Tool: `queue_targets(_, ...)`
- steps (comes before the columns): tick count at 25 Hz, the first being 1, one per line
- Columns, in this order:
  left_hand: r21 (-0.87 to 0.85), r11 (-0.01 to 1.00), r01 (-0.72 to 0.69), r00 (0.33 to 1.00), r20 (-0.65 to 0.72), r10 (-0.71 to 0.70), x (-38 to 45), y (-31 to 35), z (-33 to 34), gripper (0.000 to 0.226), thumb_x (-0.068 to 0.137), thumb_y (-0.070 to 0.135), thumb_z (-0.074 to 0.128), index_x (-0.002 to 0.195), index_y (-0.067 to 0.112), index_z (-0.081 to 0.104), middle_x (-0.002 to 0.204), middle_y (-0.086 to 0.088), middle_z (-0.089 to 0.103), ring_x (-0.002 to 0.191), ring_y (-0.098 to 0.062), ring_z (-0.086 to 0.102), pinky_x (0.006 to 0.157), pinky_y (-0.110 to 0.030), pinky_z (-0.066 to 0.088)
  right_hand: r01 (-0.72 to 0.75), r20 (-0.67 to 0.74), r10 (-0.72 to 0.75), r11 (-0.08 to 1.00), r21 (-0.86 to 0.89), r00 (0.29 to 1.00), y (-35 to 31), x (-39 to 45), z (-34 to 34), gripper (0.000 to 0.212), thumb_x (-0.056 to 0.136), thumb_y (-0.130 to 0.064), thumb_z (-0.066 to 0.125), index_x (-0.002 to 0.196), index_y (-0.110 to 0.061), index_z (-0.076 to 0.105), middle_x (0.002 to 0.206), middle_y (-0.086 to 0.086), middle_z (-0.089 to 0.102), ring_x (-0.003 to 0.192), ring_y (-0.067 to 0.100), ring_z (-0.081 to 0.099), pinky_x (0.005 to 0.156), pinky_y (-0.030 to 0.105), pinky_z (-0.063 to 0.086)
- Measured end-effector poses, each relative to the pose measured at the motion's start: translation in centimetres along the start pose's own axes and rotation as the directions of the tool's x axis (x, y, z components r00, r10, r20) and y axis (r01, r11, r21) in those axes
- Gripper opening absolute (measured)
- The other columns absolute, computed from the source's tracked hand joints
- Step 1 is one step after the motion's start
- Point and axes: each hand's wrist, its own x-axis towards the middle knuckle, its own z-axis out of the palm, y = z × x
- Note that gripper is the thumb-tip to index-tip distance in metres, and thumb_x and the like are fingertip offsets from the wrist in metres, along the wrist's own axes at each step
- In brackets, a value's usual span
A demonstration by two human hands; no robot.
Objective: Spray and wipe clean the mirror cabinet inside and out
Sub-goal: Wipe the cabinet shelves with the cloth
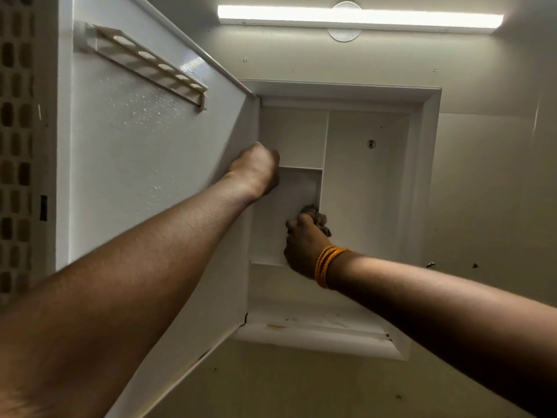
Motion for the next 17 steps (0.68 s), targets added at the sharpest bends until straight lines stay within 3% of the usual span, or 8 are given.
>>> queue_targets(4,-0.030,0.999,0.022,1.000,0.004,-0.022,0.0,0.0,0.3,0.032,0.095,0.007,0.053,0.124,0.011,0.065,0.124,-0.015,0.063,0.110,-0.032,0.063,0.091,-0.039,0.056,-0.009,0.046,0.007,1.000,0.030,0.999,-1.7,-0.7,-0.3,0.028,0.104,-0.029,0.046,0.113,-0.019,0.072,0.111,0.003,0.070,0.110,0.032,0.052,0.080,0.038,0.038)
queue_targets(6,-0.035,0.999,0.023,1.000,0.004,-0.023,0.1,-0.1,0.4,0.031,0.095,0.007,0.054,0.123,0.011,0.066,0.122,-0.015,0.064,0.109,-0.031,0.064,0.090,-0.038,0.056,-0.072,0.056,0.067,0.993,0.094,0.996,-1.8,0.1,-0.4,0.020,0.101,-0.019,0.054,0.108,-0.013,0.072,0.104,0.007,0.070,0.106,0.035,0.054,0.076,0.037,0.044)
queue_targets(8,-0.034,0.999,0.016,1.000,-0.002,-0.016,0.3,-0.1,0.5,0.029,0.095,0.009,0.055,0.121,0.012,0.067,0.121,-0.015,0.065,0.108,-0.031,0.064,0.089,-0.038,0.057,-0.198,-0.046,0.207,0.968,0.156,0.977,-1.8,1.6,-0.4,0.014,0.093,-0.010,0.062,0.095,-0.009,0.076,0.091,0.013,0.070,0.093,0.035,0.059,0.067,0.034,0.048)
queue_targets(9,-0.028,1.000,0.013,1.000,-0.010,-0.013,0.4,0.0,0.7,0.028,0.095,0.010,0.056,0.120,0.012,0.068,0.119,-0.015,0.065,0.106,-0.031,0.065,0.087,-0.037,0.057,-0.275,-0.166,0.311,0.938,0.211,0.936,-1.5,2.5,-0.3,0.012,0.086,-0.009,0.065,0.087,-0.009,0.077,0.085,0.014,0.069,0.084,0.033,0.062,0.061,0.030,0.047)
queue_targets(11,-0.028,0.999,0.016,1.000,-0.019,-0.016,0.6,0.1,0.8,0.025,0.095,0.013,0.056,0.116,0.013,0.070,0.114,-0.014,0.067,0.101,-0.030,0.066,0.083,-0.035,0.057,-0.302,-0.510,0.462,0.880,0.367,0.726,-0.3,4.2,0.2,0.016,0.081,-0.013,0.059,0.080,-0.011,0.076,0.079,0.011,0.067,0.068,0.030,0.061,0.049,0.027,0.038)
queue_targets(12,-0.045,0.999,0.025,0.999,-0.020,-0.026,0.6,0.1,0.8,0.024,0.095,0.014,0.056,0.114,0.013,0.070,0.112,-0.013,0.068,0.100,-0.030,0.066,0.082,-0.035,0.057,-0.284,-0.590,0.510,0.854,0.437,0.626,0.4,4.6,0.2,0.022,0.084,-0.015,0.053,0.086,-0.012,0.075,0.081,0.010,0.066,0.067,0.028,0.061,0.045,0.028,0.039)
queue_targets(14,-0.097,0.995,0.039,0.999,-0.019,-0.041,0.5,0.1,0.6,0.023,0.094,0.015,0.058,0.113,0.013,0.071,0.110,-0.013,0.068,0.099,-0.030,0.066,0.085,-0.037,0.058,-0.298,-0.575,0.601,0.789,0.537,0.556,1.1,4.9,0.4,0.032,0.087,-0.017,0.043,0.097,-0.013,0.073,0.084,0.009,0.064,0.070,0.026,0.061,0.041,0.029,0.043)
queue_targets(17,-0.129,0.991,0.017,0.999,-0.042,-0.023,0.4,-0.2,0.7,0.026,0.092,0.011,0.060,0.115,0.012,0.071,0.113,-0.015,0.068,0.103,-0.032,0.066,0.088,-0.040,0.058,-0.424,-0.336,0.714,0.658,0.622,0.614,-0.9,6.4,2.2,0.017,0.085,-0.018,0.061,0.098,-0.013,0.070,0.094,0.011,0.060,0.077,0.028,0.059,0.039,0.028,0.043)
